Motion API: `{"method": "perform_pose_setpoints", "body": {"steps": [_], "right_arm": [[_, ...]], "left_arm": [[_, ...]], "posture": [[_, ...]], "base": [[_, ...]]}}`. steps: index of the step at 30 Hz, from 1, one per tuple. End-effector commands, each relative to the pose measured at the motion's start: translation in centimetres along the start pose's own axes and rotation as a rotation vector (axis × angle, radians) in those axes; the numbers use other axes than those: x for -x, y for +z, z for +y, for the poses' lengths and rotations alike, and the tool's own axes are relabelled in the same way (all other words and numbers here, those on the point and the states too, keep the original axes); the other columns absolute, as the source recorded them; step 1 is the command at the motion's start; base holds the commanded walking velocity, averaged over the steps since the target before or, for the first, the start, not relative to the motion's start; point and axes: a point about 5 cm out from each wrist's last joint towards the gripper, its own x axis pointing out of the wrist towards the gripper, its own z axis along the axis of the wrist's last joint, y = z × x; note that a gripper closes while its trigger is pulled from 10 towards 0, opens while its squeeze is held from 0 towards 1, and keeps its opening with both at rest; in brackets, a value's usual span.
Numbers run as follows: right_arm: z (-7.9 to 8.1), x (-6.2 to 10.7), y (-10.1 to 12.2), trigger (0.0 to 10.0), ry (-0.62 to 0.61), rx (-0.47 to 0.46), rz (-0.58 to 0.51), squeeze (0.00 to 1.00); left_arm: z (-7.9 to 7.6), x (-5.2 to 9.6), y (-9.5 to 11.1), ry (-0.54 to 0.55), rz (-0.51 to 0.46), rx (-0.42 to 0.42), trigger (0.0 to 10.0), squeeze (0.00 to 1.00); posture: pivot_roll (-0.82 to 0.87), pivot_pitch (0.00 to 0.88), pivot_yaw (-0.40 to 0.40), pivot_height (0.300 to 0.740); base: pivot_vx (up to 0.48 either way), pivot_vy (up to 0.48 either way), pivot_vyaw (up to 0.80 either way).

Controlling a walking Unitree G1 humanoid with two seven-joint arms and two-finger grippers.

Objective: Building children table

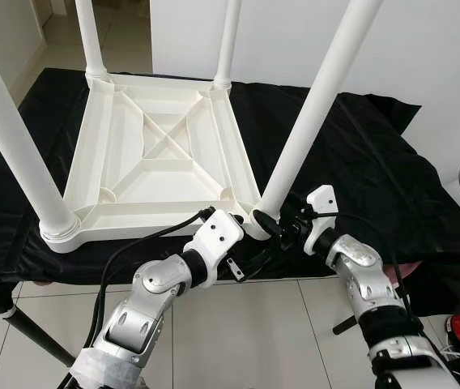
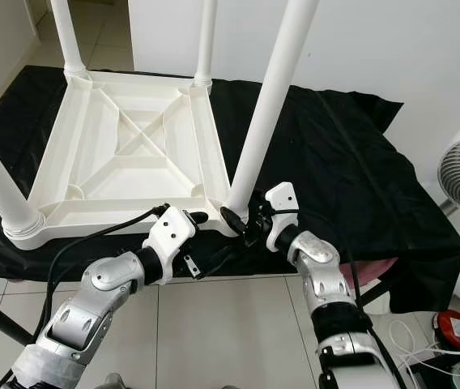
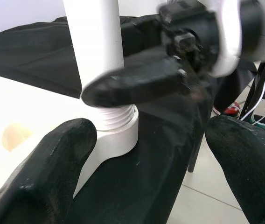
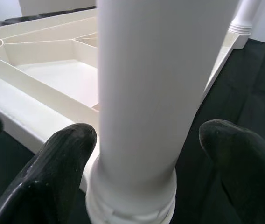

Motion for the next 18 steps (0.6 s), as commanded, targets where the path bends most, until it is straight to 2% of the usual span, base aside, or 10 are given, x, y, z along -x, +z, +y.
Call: {"method": "perform_pose_setpoints", "body": {"steps": [1, 9, 10, 18], "right_arm": [[-0.1, -0.2, -0.5, 10.0, 0.037, 0.031, 0.042, 0.00], [0.1, -1.4, -0.8, 10.0, 0.096, 0.032, 0.083, 0.00], [0.1, -1.6, -1.0, 0.0, 0.108, 0.028, 0.092, 0.00], [0.2, -1.6, -1.5, 0.0, 0.139, 0.030, 0.111, 0.00]], "left_arm": [[0.2, -0.3, 0.0, 0.017, 0.003, -0.013, 10.0, 0.00], [0.3, -0.3, 0.1, 0.017, 0.001, -0.019, 10.0, 0.00], [0.3, -0.3, 0.1, 0.018, 0.001, -0.019, 10.0, 0.00], [0.2, -0.3, 0.2, 0.025, -0.001, -0.013, 10.0, 0.00]], "posture": [[0.04, 0.000, -0.102, 0.740], [0.04, 0.000, -0.097, 0.740], [0.05, 0.000, -0.101, 0.740], [0.05, 0.000, -0.103, 0.740]], "base": [[0.000, 0.000, 0.00], [0.000, 0.000, 0.00], [0.000, 0.000, 0.00], [0.000, 0.000, 0.00]]}}
